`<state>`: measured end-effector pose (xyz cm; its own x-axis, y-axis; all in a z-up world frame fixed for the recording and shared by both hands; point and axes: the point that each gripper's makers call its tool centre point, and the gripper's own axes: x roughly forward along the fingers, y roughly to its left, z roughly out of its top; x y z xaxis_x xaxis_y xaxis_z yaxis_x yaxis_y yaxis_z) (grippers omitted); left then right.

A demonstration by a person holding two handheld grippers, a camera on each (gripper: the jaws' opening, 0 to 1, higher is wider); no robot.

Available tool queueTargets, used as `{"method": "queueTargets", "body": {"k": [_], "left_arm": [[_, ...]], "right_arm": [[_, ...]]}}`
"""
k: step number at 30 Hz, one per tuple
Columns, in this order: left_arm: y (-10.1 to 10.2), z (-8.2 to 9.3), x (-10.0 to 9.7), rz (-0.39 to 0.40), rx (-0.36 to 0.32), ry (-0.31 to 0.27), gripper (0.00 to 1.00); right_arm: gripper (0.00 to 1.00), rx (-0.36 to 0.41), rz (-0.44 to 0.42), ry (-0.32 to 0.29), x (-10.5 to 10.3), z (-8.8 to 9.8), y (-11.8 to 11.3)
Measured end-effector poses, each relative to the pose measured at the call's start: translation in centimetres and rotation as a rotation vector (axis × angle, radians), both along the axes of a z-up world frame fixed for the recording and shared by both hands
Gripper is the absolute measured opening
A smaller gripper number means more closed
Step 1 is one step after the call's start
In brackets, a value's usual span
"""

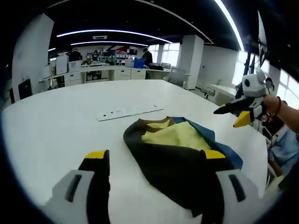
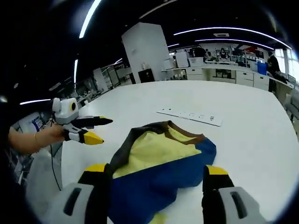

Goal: Fold the garment on the visible template until the final outline fits inside the template.

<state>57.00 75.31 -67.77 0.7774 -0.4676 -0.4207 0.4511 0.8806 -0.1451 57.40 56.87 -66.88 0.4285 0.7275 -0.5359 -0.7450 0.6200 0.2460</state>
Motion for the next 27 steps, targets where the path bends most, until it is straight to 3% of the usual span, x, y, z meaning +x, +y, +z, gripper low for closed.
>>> {"method": "queueTargets", "body": {"k": [9,19,22,27], "left_arm": [[-1.0,-0.9,-3.7,-0.036,0.027,0.021,0.71],[-1.5,-3.1,-6.6,-0.034,0.077,0.055,0.57],[-1.5,-3.3,-7.1,0.004,0.029,0.053,0.52],[-1.5,-4.6,-8.0,0.035,0.008,0.086,0.46]], "right_arm": [[0.74,-0.022,0.063,-0.023,-3.6,-0.3,0.4],[0.66,-0.026,0.142,-0.043,-7.6,-1.6,1.8],[0.62,-0.038,0.158,-0.042,-8.5,-2.1,2.0],[0.55,-0.062,0.173,-0.061,-9.7,-3.1,2.3]]}}
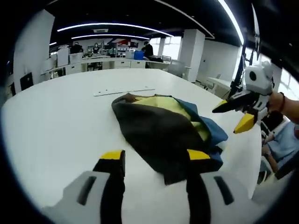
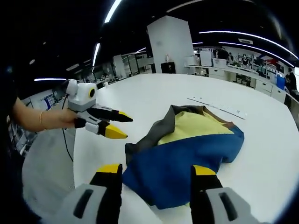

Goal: Fold the garment on the visible template until the final outline fits inside the template.

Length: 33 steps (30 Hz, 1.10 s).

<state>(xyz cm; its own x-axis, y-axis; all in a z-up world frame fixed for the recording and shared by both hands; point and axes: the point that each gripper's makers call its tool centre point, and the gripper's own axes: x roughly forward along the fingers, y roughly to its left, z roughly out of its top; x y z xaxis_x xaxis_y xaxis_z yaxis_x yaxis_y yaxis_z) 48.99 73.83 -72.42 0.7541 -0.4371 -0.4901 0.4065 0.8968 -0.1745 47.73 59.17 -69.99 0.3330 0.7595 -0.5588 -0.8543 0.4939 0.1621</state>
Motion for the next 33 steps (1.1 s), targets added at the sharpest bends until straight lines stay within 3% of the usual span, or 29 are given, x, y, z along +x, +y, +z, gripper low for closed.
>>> {"method": "queueTargets", "body": {"k": [11,19,25,26,29,33], "left_arm": [[-0.7,-2.1,-1.7,0.021,0.004,0.044,0.32],[-1.8,-3.3,-1.9,0.042,-0.009,0.073,0.24],[-1.7,-4.6,-2.3,0.032,0.053,0.107,0.16],[-1.7,-4.4,-2.1,0.032,0.052,0.091,0.15],[-1.8,-4.4,-2.1,0.026,0.066,0.086,0.12],[-1.8,-4.7,-1.8,0.013,0.091,0.082,0.01]], "right_arm": [[0.36,-0.088,0.040,-0.113,-1.2,-2.0,1.5],[0.20,-0.147,0.012,-0.181,-0.5,-3.0,1.7],[0.04,-0.150,-0.043,-0.179,0.2,-3.3,1.4],[0.01,-0.149,-0.049,-0.174,0.2,-3.3,1.3],[0.00,-0.120,-0.077,-0.144,0.2,-3.2,1.2],[0.00,-0.101,-0.081,-0.143,0.2,-2.9,1.1]]}}
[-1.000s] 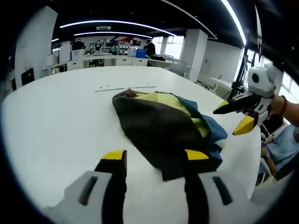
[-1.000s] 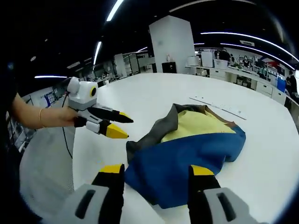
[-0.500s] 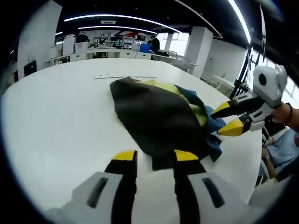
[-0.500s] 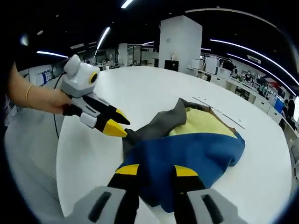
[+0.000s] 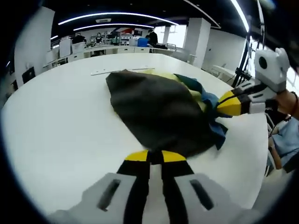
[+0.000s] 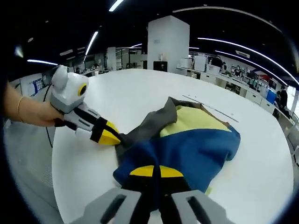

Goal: Fold the garment on the visible template until the final outline fits inside the template.

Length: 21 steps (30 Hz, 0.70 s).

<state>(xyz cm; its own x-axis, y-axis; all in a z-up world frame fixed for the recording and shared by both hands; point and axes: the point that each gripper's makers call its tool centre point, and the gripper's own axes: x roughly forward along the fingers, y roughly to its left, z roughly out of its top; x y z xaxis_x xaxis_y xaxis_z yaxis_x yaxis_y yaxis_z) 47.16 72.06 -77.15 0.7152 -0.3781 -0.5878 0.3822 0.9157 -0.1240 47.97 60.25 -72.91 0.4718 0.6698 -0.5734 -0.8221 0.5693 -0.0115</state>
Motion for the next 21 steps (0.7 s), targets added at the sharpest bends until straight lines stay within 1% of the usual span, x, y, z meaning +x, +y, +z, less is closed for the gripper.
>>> {"method": "queueTargets", "body": {"k": [6,8,13,17,20,21], "left_arm": [[0.0,0.0,0.0,0.017,-0.040,0.020,0.00],[0.1,0.1,-0.2,0.017,-0.044,0.023,0.00],[0.7,1.7,-0.8,0.014,-0.050,0.000,0.00],[1.9,3.4,-0.8,0.015,-0.049,-0.025,0.00],[2.8,4.7,-0.8,0.014,-0.054,-0.043,0.00],[3.2,5.1,-0.7,0.010,-0.053,-0.044,0.00]], "right_arm": [[0.00,0.021,-0.012,-0.004,0.0,1.0,-0.4],[0.00,0.027,-0.018,-0.022,0.2,1.7,-0.7],[0.00,0.057,-0.036,-0.047,0.7,3.5,-1.4],[0.00,0.080,-0.065,-0.059,1.4,4.8,-2.3],[0.00,0.158,-0.112,-0.011,1.8,5.8,-2.6],[0.00,0.201,-0.134,0.016,2.1,6.2,-2.8]]}}
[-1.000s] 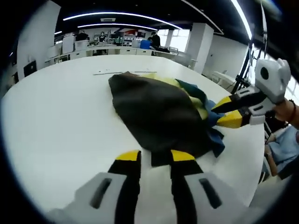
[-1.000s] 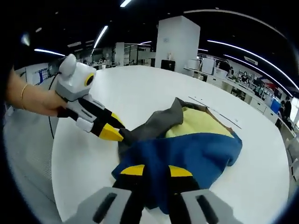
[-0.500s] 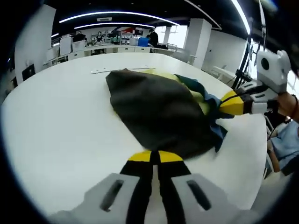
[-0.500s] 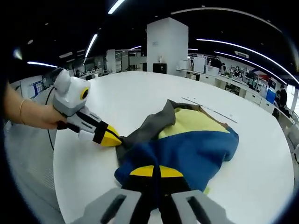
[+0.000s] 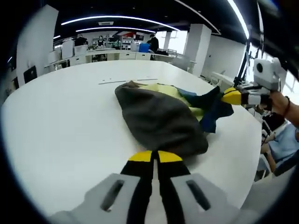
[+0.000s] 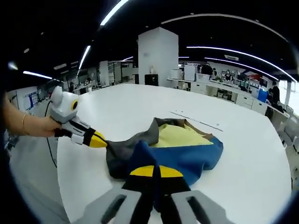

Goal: Fold the garment on the visible template until the final outline fits inside the template.

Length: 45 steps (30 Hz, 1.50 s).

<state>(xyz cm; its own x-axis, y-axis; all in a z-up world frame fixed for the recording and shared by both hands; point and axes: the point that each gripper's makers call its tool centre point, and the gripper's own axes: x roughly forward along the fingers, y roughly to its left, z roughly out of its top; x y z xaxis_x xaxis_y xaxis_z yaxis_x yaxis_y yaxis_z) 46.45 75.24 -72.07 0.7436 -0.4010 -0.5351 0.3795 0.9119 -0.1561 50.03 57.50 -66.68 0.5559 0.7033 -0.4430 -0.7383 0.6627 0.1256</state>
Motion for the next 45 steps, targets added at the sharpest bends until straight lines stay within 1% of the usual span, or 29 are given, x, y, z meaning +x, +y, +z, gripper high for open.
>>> {"method": "queueTargets", "body": {"k": [1,4,6,10,12,16,21,25,27,29,30,31,32,33,35,38,39,41,45], "left_arm": [[0.4,0.3,0.1,-0.002,0.004,0.001,0.00],[1.9,1.5,0.2,0.009,0.016,-0.014,0.00],[3.0,2.1,0.4,0.025,0.017,-0.014,0.00],[4.6,2.6,0.4,0.048,0.013,-0.006,0.00],[5.7,2.4,0.4,0.058,0.033,0.008,0.00],[7.5,2.2,0.7,0.066,0.085,0.018,0.00],[10.2,1.6,1.5,0.119,0.135,0.039,0.00],[11.9,1.1,2.2,0.145,0.152,0.053,0.00],[13.0,0.6,2.7,0.171,0.179,0.061,0.00],[13.9,0.3,3.1,0.183,0.198,0.070,0.00],[14.6,0.0,3.4,0.196,0.212,0.076,0.00],[15.0,-0.2,3.5,0.202,0.219,0.082,0.00],[15.7,-0.4,3.8,0.217,0.227,0.087,0.00],[16.4,-0.7,3.9,0.234,0.232,0.095,0.00],[17.0,-1.0,4.4,0.240,0.232,0.097,0.00],[18.0,-1.4,5.0,0.257,0.253,0.102,0.00],[18.4,-1.7,5.3,0.252,0.271,0.103,0.00],[18.8,-2.0,5.9,0.252,0.281,0.109,0.00],[19.4,-2.5,6.8,0.249,0.310,0.116,0.00]], "right_arm": [[0.00,0.017,-0.009,0.015,0.1,0.2,-0.2],[0.00,0.024,-0.031,0.006,1.0,0.8,-1.4],[0.00,0.046,-0.055,0.017,1.5,1.3,-2.1],[0.00,0.049,-0.086,0.016,2.2,1.8,-3.4],[0.00,0.045,-0.107,0.010,2.7,2.1,-4.2],[0.00,0.044,-0.152,0.008,3.9,2.5,-5.8],[0.00,0.038,-0.226,0.011,5.4,2.5,-8.0],[0.00,0.034,-0.278,0.026,6.3,2.2,-9.6],[0.00,0.028,-0.300,0.027,6.8,2.0,-10.4],[0.00,0.024,-0.338,0.036,7.3,1.8,-11.3],[0.00,0.019,-0.370,0.036,8.0,1.6,-12.3],[0.00,0.015,-0.380,0.037,8.1,1.5,-12.6],[0.00,0.001,-0.422,0.048,8.3,1.2,-13.5],[0.00,0.011,-0.436,0.047,8.5,1.2,-13.9],[0.00,0.049,-0.480,0.060,9.0,1.1,-14.8],[0.00,0.061,-0.537,0.075,9.7,0.7,-16.5],[0.00,0.064,-0.548,0.077,9.8,0.7,-16.8],[0.00,0.063,-0.583,0.079,10.3,0.4,-18.0],[0.00,0.055,-0.629,0.090,10.8,-0.1,-19.7]]}}
